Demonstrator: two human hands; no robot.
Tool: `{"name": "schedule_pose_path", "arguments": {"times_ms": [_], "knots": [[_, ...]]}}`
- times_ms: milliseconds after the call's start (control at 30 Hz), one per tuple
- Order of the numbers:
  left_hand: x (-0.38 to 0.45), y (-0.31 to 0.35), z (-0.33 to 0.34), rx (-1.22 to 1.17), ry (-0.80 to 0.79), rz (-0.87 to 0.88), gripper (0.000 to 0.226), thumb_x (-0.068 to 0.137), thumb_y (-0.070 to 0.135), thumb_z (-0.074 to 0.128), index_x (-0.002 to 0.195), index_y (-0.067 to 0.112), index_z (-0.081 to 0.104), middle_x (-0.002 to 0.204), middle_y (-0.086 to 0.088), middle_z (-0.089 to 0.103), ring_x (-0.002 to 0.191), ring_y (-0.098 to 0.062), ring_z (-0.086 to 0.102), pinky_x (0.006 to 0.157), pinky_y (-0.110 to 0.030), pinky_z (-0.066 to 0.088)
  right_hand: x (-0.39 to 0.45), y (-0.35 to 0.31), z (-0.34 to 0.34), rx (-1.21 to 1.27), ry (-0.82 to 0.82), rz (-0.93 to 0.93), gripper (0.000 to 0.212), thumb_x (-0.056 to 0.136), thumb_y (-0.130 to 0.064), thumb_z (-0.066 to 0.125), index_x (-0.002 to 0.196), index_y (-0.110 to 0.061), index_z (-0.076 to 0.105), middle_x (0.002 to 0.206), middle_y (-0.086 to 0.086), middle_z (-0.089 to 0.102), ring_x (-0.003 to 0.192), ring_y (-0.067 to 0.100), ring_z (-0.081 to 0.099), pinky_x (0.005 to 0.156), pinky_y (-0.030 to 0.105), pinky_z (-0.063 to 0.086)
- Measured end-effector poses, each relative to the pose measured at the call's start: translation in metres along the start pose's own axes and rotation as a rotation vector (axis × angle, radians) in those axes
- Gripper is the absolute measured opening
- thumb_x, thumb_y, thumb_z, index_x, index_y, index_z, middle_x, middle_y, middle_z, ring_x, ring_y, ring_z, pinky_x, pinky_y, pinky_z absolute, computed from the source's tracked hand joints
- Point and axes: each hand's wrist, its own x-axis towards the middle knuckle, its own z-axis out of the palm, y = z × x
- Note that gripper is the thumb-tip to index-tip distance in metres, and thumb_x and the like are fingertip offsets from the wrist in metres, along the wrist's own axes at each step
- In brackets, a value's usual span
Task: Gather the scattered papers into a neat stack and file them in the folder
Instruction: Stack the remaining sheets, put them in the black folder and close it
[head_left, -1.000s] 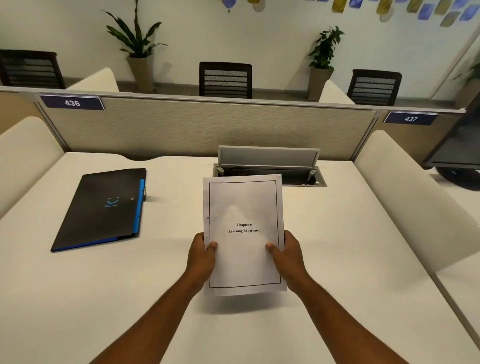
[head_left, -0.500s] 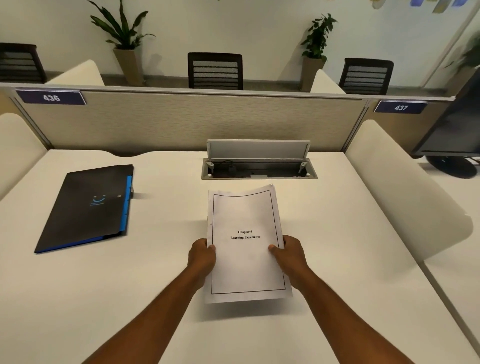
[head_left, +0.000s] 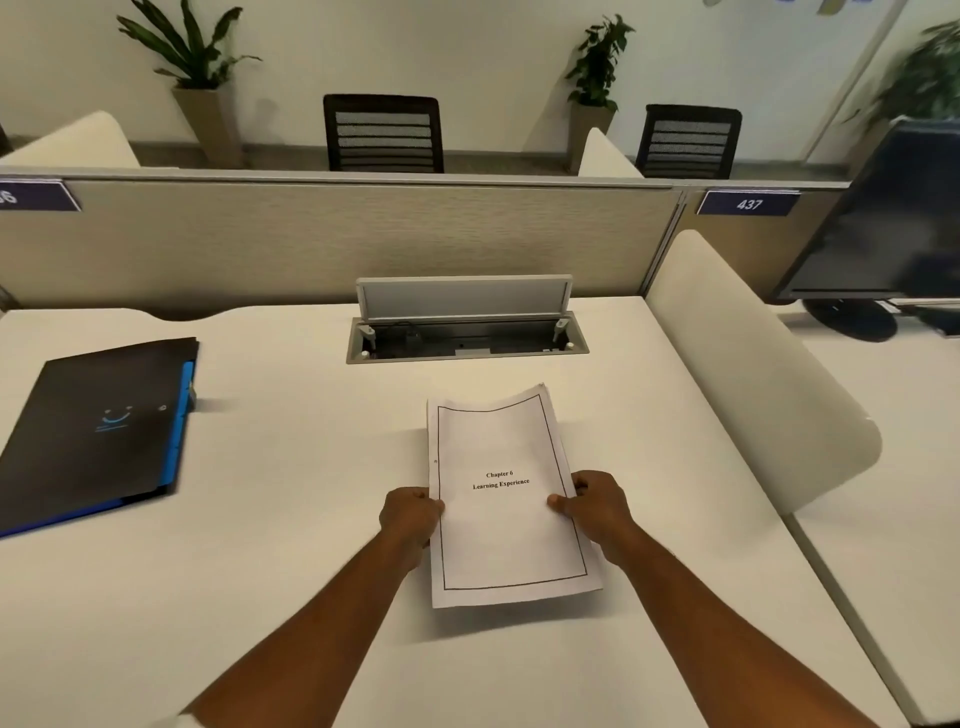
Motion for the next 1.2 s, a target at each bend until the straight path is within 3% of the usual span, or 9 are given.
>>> {"name": "schedule_pose_path", "arguments": {"times_ms": [133,233,300,400,467,667,933,1033,1200], "knots": [[-0.002,-0.001,0.023,0.065,0.094,0.06,0.012,0.077,0.008,0.073,0.072,0.019,0.072,0.076,0.003,0.07,0.077,-0.021,0.067,0.067,-0.025,0.052,0.014,0.013,-0.007,-0.085,0.035,0.005,0.019,0.077,-0.023,0.085,0.079,-0.016,0.068,0.077,-0.004,0.069,0.073,0.02,0.064,0.063,0.03,0.05],[-0.004,-0.006,0.033,0.133,0.185,0.11,0.012,0.075,0.012,0.077,0.083,0.019,0.073,0.076,0.007,0.067,0.083,-0.023,0.065,0.076,-0.027,0.051,0.021,0.02,-0.008,-0.238,0.076,-0.049,0.042,0.076,-0.029,0.084,0.065,-0.02,0.044,0.063,-0.007,0.048,0.058,0.015,0.043,0.052,0.028,0.033],[-0.005,-0.007,0.037,0.153,0.209,0.138,0.016,0.074,0.013,0.079,0.073,0.025,0.068,0.067,0.014,0.061,0.081,-0.023,0.065,0.072,-0.026,0.047,0.024,0.024,-0.008,-0.295,0.086,-0.064,0.047,0.075,-0.03,0.083,0.063,-0.02,0.038,0.061,-0.007,0.043,0.055,0.014,0.039,0.05,0.028,0.03],[-0.003,-0.006,0.042,0.169,0.228,0.163,0.02,0.072,0.013,0.079,0.07,0.026,0.064,0.069,0.011,0.063,0.082,-0.023,0.066,0.074,-0.028,0.05,0.029,0.028,-0.007,-0.338,0.076,-0.061,0.037,0.076,-0.034,0.081,0.071,-0.023,0.047,0.068,-0.007,0.051,0.064,0.016,0.049,0.056,0.029,0.036],[0.0,-0.004,0.042,0.199,0.236,0.171,0.016,0.071,0.014,0.08,0.078,0.019,0.067,0.075,0.005,0.067,0.083,-0.024,0.066,0.08,-0.032,0.054,0.03,0.032,-0.008,-0.335,0.074,-0.057,0.031,0.077,-0.039,0.081,0.089,-0.023,0.058,0.083,-0.008,0.059,0.08,0.017,0.058,0.067,0.028,0.04],[0.002,-0.007,0.04,0.227,0.248,0.145,0.021,0.069,0.018,0.084,0.081,0.014,0.067,0.086,-0.003,0.071,0.087,-0.024,0.066,0.083,-0.034,0.054,0.032,0.034,-0.01,-0.34,0.072,-0.038,0.058,0.076,-0.046,0.081,0.123,-0.02,0.059,0.113,-0.002,0.068,0.108,0.021,0.065,0.086,0.031,0.05],[0.0,-0.003,0.033,0.286,0.187,0.104,0.022,0.07,0.019,0.082,0.084,0.01,0.068,0.088,-0.002,0.067,0.089,-0.024,0.064,0.079,-0.029,0.053,0.028,0.031,-0.009,-0.337,0.146,-0.025,0.061,0.084,-0.047,0.073,0.132,-0.015,0.051,0.128,0.003,0.062,0.119,0.028,0.061,0.093,0.036,0.049],[-0.002,-0.003,0.024,0.313,0.155,0.087,0.021,0.067,0.015,0.079,0.077,0.011,0.061,0.082,-0.002,0.062,0.077,-0.024,0.059,0.07,-0.027,0.046,0.024,0.025,-0.006,-0.356,0.186,-0.081,0.055,0.086,-0.044,0.07,0.129,-0.015,0.051,0.122,0.005,0.064,0.117,0.031,0.061,0.091,0.037,0.051],[0.002,-0.01,-0.001,0.313,0.161,0.094,0.035,0.067,0.022,0.079,0.098,0.011,0.065,0.101,-0.004,0.068,0.091,-0.023,0.063,0.074,-0.027,0.048,0.018,0.009,0.006,-0.389,0.114,-0.17,0.036,0.088,-0.044,0.067,0.116,-0.023,0.057,0.108,-0.004,0.07,0.109,0.022,0.064,0.082,0.03,0.046]]}}
